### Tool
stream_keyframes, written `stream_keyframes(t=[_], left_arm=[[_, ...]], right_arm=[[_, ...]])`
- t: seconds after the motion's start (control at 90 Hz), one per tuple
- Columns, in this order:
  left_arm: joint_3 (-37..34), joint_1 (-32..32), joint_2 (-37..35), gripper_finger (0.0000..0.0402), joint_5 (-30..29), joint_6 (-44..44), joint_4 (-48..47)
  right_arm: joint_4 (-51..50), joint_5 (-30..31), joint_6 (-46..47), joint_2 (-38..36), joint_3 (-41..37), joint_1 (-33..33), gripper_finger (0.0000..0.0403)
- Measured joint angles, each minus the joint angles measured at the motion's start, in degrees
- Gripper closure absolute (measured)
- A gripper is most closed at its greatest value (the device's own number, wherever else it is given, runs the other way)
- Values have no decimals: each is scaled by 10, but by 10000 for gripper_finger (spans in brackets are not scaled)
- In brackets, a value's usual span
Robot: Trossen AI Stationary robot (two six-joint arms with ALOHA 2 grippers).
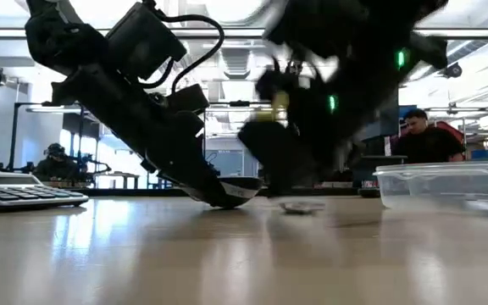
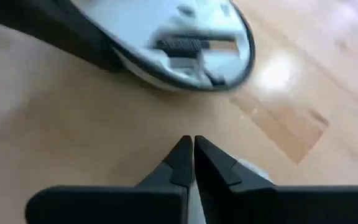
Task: Insert battery
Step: Close the black/white mouse battery compartment
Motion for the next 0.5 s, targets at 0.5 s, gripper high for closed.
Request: stream_keyframes(t=[0.5], left_arm=[[0,0,0,103,8,-69,16]], right_arm=[[-26,-17,162,-19,28,14,403]])
